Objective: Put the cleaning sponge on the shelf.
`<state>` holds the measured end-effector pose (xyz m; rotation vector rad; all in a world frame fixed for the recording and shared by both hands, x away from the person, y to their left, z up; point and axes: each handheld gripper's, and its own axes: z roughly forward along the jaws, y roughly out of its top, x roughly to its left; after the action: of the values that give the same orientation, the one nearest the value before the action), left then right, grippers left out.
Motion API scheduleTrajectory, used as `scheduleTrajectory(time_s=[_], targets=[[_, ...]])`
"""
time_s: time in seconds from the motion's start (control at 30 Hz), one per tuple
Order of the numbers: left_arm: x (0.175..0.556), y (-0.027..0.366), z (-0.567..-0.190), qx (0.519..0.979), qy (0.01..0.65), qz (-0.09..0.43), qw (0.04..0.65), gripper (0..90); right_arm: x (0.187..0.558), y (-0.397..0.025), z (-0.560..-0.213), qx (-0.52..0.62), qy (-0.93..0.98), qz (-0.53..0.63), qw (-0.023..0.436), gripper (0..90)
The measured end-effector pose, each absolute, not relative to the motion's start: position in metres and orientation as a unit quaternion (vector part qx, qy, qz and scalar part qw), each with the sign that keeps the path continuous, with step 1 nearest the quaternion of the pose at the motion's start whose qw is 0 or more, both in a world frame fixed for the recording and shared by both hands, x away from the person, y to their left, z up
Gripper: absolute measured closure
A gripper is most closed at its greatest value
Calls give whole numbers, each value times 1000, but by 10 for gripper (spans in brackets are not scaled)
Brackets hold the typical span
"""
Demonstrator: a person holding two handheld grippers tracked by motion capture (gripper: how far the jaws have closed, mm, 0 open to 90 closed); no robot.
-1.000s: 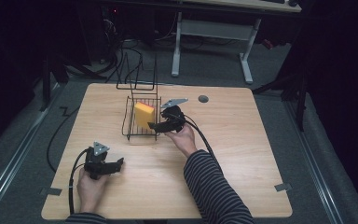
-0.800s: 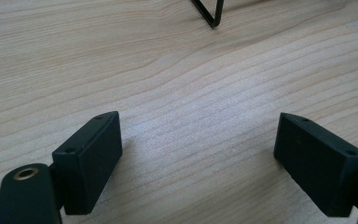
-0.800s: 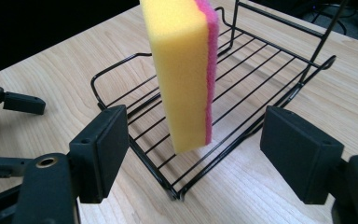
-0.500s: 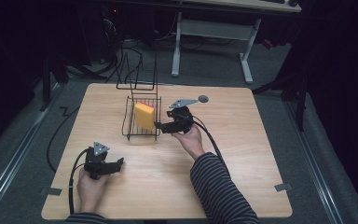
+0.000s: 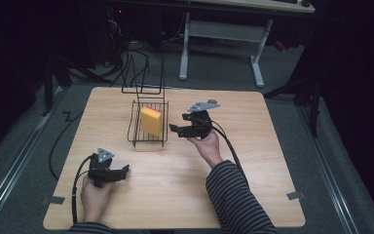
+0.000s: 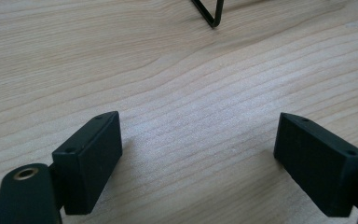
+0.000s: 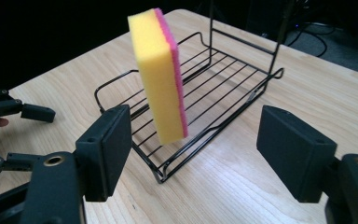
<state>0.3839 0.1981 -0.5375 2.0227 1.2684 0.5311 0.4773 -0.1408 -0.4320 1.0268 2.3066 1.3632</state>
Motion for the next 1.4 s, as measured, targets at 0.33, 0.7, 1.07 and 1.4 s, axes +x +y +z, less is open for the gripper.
scheduleTrajectory(time_s=[0.33,0.7,1.07,1.4], targets=[[384,198,-537,778,487,204,341,159,469,-165,-425,367,787,474,142,283],[384,198,-537,778,487,204,341,159,458,-190,-412,375,776,481,161,292],[384,198,-537,778,487,204,341,159,445,-214,-405,388,754,504,165,314],[384,198,-537,778,487,204,341,159,431,-230,-396,391,748,507,175,313]])
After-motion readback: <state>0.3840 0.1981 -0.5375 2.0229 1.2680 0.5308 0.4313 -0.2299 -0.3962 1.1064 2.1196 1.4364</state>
